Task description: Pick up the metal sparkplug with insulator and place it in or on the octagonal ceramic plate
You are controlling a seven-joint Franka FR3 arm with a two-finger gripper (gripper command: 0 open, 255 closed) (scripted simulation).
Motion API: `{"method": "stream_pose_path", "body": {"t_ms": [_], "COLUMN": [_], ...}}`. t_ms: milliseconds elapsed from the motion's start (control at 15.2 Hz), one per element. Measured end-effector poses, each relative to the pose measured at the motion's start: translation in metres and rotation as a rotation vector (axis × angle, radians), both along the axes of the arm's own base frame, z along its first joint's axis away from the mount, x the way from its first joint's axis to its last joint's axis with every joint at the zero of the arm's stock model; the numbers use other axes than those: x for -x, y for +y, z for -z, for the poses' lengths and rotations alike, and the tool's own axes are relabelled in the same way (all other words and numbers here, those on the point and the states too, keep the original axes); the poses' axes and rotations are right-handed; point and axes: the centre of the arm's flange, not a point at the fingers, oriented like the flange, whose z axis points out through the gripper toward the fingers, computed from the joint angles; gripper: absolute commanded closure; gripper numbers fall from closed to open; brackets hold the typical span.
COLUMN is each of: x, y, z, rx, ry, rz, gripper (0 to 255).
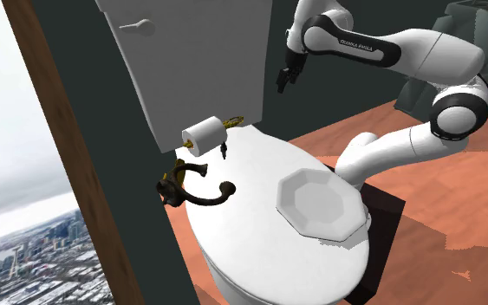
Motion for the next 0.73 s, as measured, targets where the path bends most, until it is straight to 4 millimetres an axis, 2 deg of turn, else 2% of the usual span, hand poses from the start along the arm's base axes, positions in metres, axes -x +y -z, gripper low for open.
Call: {"method": "stream_pose_path", "body": {"t_ms": [66, 198, 726], "x": [0.000, 0.006, 0.040], "y": [0.000, 0.015, 0.109], "z": [0.000, 0.006, 0.032], "rx": [0.000, -0.010, -0.073], "ry": [0.000, -0.024, -0.181], "rz": [0.000, 0.007, 0.058], "gripper": [0, 0, 0]}}
